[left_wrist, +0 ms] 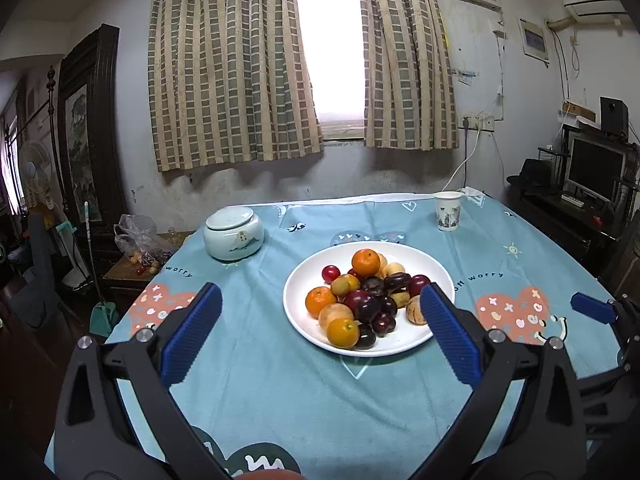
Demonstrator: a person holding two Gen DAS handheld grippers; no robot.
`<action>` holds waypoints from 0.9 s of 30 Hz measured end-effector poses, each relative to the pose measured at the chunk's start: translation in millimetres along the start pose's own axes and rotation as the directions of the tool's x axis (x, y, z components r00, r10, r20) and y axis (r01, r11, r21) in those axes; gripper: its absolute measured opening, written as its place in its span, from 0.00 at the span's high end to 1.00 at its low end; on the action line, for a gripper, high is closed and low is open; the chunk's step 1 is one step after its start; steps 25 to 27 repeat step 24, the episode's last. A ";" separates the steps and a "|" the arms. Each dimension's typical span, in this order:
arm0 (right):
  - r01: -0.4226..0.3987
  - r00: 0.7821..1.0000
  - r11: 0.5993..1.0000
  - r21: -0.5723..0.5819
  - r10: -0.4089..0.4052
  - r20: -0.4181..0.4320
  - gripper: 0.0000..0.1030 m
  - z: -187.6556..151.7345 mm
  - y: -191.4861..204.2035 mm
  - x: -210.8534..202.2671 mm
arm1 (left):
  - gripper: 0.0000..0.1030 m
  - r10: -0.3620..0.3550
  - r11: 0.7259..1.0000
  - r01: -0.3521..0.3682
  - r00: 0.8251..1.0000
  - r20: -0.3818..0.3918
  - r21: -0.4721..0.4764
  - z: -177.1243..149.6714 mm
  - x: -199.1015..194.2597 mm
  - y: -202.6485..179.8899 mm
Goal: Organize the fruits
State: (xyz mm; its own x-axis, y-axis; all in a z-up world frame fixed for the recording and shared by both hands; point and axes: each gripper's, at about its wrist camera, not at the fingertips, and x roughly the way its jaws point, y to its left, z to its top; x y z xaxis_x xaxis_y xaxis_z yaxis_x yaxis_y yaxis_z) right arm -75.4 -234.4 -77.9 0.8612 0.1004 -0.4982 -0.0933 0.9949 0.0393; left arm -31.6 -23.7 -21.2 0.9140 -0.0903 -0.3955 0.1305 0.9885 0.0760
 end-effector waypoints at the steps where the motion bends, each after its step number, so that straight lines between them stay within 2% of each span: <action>1: 0.000 1.000 1.000 -0.007 0.000 0.000 0.05 -1.0 2.7 0.4 | 0.02 -0.002 1.000 0.002 1.000 -0.003 -0.001 -0.2 0.1 0.0; 13: 0.040 0.999 0.993 -0.107 -0.039 0.010 0.05 -0.7 35.8 1.0 | 0.02 -0.014 1.000 0.014 1.000 -0.003 0.001 -1.0 -0.7 2.0; 27: 0.034 0.999 0.991 -0.126 -0.036 -0.016 0.05 -2.4 41.2 6.3 | 0.02 -0.017 1.000 0.017 1.000 -0.008 -0.009 -0.5 1.8 5.1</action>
